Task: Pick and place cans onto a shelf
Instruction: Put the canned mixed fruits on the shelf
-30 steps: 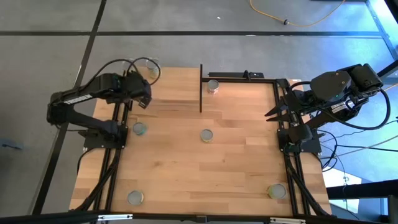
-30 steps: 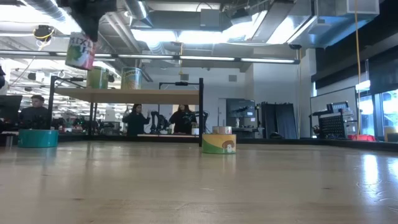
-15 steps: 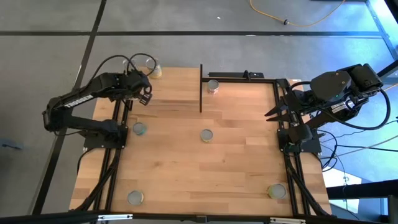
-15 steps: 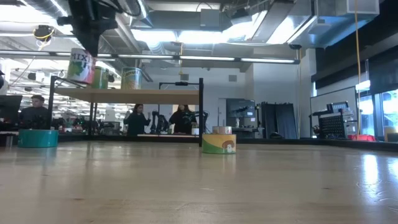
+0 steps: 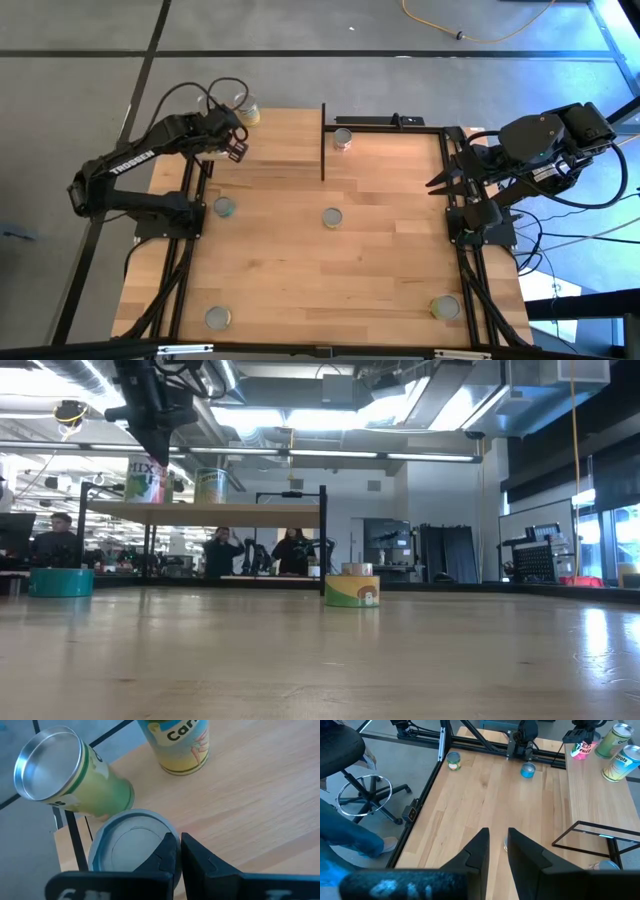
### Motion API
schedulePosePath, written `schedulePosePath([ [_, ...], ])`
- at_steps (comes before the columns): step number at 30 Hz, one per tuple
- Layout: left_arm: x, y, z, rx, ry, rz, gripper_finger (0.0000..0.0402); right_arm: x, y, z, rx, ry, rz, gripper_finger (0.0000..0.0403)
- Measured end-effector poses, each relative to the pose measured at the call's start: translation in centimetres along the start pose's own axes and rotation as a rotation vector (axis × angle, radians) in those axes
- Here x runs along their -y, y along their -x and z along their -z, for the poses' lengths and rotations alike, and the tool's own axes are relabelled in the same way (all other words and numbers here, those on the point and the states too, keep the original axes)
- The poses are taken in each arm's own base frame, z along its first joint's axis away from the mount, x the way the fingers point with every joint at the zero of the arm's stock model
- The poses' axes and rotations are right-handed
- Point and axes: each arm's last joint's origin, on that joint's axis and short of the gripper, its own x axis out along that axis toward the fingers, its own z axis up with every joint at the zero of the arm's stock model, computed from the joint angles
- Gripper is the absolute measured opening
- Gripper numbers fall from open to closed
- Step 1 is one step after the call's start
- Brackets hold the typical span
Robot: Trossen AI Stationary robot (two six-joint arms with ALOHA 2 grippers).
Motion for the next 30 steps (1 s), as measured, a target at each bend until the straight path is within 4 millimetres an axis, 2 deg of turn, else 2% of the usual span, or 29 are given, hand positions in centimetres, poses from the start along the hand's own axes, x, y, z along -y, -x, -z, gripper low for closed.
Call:
schedulePosePath([
  [5, -0.2, -0.14, -0.12, -0.002, -0.016, 0.006, 0.0006, 0.0, 0.0, 0.0, 0.0, 0.0, 0.0, 0.007],
  [13, -0.22, -0.2, -0.11, -0.005, -0.033, 0.001, 0.004, 0.0, 0.0, 0.0, 0.0, 0.0, 0.0, 0.007],
  [30, -0.31, -0.14, -0.06, 0.001, -0.05, -0.015, 0.0047, 0.0, 0.01, 0.0, 0.0, -0.004, -0.001, 0.007],
])
